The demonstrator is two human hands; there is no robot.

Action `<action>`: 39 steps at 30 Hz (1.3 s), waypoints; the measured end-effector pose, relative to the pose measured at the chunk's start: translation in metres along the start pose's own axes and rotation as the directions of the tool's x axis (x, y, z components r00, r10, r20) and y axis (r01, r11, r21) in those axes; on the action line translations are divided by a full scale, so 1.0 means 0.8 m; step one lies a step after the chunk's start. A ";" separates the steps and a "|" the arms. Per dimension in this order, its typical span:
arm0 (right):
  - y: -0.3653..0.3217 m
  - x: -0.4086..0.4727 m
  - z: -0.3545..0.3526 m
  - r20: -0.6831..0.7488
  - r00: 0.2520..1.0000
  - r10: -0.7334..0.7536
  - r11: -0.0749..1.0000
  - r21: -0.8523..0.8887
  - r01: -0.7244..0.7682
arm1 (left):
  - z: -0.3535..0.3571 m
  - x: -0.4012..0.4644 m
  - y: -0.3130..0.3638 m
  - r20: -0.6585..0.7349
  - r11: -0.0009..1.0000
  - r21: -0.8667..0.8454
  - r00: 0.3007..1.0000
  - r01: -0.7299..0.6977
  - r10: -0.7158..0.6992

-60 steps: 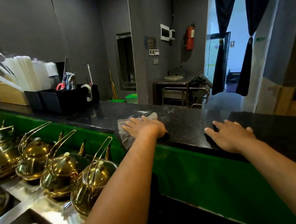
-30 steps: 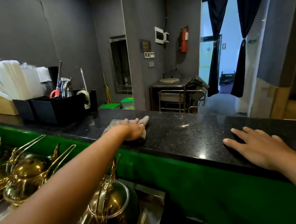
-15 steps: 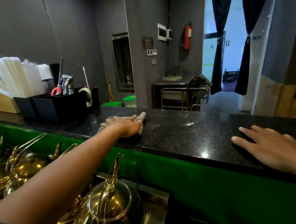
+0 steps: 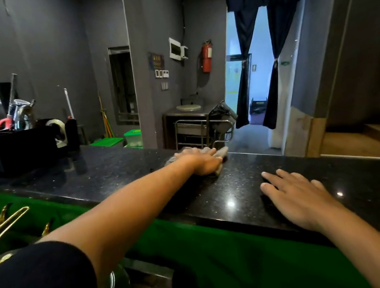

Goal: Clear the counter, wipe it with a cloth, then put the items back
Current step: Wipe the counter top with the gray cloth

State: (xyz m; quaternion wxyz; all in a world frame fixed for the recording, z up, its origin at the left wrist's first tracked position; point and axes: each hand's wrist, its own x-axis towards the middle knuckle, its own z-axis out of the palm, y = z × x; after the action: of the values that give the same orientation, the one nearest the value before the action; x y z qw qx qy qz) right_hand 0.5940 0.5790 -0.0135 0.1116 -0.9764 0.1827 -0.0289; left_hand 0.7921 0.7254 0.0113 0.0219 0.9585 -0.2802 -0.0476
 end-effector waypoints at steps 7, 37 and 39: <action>0.000 0.002 -0.007 -0.107 0.993 0.040 0.973 0.231 -0.014 | 0.031 -0.093 0.028 0.049 0.939 0.065 0.941 -0.337 0.335; 0.002 -0.007 -0.016 -0.232 0.962 0.143 0.884 0.468 -0.018 | 0.013 -0.089 0.063 -0.021 0.994 0.041 0.995 -0.098 0.099; 0.009 -0.009 -0.021 -0.265 0.946 0.189 0.821 0.571 -0.004 | 0.021 -0.110 0.100 -0.014 0.969 0.052 0.970 -0.240 0.241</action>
State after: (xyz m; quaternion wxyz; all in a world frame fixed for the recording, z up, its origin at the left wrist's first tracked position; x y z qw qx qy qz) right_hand 0.5830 0.5714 0.0010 0.3656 -0.8723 0.2308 -0.2284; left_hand 0.6738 0.7054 0.0069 0.0066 0.9181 -0.3952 -0.0280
